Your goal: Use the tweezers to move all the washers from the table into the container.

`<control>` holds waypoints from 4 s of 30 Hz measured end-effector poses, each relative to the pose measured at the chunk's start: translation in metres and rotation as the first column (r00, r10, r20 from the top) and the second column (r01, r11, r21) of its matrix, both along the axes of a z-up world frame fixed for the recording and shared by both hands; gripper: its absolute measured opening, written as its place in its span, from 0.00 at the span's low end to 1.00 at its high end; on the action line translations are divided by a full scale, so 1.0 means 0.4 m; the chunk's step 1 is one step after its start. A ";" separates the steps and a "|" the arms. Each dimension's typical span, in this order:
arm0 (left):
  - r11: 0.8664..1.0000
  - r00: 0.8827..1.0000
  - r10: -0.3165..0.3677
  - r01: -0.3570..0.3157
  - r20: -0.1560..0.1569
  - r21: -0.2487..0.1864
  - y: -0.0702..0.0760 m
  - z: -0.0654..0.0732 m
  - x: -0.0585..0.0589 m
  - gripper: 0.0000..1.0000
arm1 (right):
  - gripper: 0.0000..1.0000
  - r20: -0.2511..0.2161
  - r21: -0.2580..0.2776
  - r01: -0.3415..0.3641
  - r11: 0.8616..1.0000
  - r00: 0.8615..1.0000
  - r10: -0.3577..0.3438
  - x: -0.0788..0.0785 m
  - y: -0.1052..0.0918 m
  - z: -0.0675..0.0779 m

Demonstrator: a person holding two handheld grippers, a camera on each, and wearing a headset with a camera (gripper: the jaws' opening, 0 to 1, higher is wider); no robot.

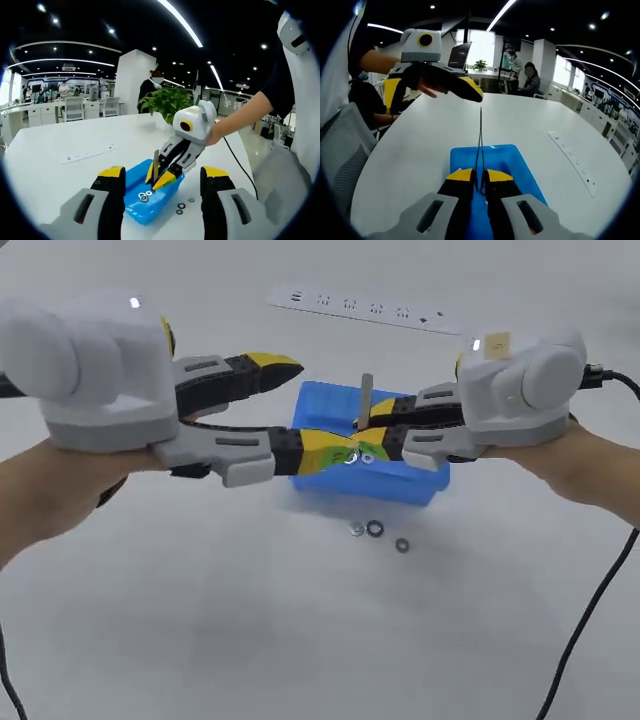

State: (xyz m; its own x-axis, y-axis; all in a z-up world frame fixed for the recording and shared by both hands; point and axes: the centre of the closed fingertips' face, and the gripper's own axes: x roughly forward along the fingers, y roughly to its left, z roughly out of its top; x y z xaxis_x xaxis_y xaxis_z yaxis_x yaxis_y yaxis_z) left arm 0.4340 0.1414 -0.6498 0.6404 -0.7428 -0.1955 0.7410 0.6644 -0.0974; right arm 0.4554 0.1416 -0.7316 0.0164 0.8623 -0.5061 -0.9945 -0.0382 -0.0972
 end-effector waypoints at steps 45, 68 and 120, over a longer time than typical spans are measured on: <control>0.951 0.959 -0.246 0.211 0.143 0.227 -0.109 0.007 0.040 0.04 | 0.13 0.004 0.009 0.003 1.000 1.000 -0.003 -0.021 -0.004 0.038; 0.968 0.969 -0.163 0.121 0.184 0.221 -0.076 0.067 0.013 0.04 | 0.54 0.112 -0.003 0.138 0.990 0.984 -0.136 -0.029 -0.088 0.068; 0.959 0.958 -0.244 0.215 0.152 0.182 -0.143 -0.050 -0.142 0.05 | 1.00 -0.012 -0.062 0.294 0.954 0.955 -0.295 -0.196 -0.298 -0.028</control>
